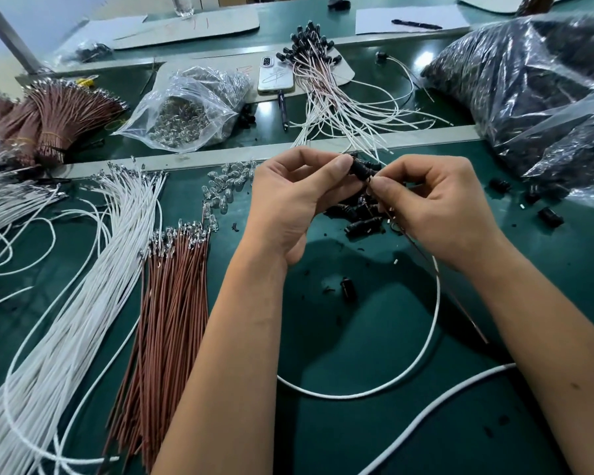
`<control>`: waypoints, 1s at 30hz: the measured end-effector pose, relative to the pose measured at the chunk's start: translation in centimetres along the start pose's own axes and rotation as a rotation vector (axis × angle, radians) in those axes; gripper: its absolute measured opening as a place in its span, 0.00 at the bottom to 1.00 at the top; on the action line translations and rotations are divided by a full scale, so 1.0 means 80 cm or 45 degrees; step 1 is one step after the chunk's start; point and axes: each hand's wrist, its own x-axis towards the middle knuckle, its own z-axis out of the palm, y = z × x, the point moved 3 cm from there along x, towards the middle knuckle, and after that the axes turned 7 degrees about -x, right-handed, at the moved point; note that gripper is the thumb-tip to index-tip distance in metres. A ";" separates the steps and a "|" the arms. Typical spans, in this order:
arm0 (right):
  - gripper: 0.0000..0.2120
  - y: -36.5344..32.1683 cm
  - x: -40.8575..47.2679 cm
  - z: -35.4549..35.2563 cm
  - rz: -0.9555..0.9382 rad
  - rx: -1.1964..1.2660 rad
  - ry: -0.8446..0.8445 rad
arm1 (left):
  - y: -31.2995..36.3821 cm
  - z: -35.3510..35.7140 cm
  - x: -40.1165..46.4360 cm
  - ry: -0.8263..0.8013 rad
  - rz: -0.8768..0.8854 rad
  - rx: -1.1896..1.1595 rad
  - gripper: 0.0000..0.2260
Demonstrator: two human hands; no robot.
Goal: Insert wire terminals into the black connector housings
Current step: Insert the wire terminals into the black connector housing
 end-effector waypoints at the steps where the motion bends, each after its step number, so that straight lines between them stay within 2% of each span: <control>1: 0.07 0.000 0.000 0.000 -0.008 0.017 0.008 | 0.001 0.000 0.000 -0.013 0.019 0.007 0.05; 9: 0.06 0.003 -0.001 0.000 -0.023 0.047 0.017 | 0.005 0.000 0.000 -0.058 0.108 0.096 0.05; 19: 0.06 0.001 -0.004 -0.003 0.063 0.133 -0.082 | 0.005 0.002 0.000 -0.127 0.251 0.280 0.03; 24: 0.07 0.002 -0.002 -0.004 0.168 0.347 -0.149 | 0.004 0.003 0.000 -0.165 0.252 0.260 0.04; 30: 0.08 0.006 -0.001 -0.002 0.202 0.350 -0.129 | -0.001 0.001 0.001 -0.155 0.201 0.236 0.05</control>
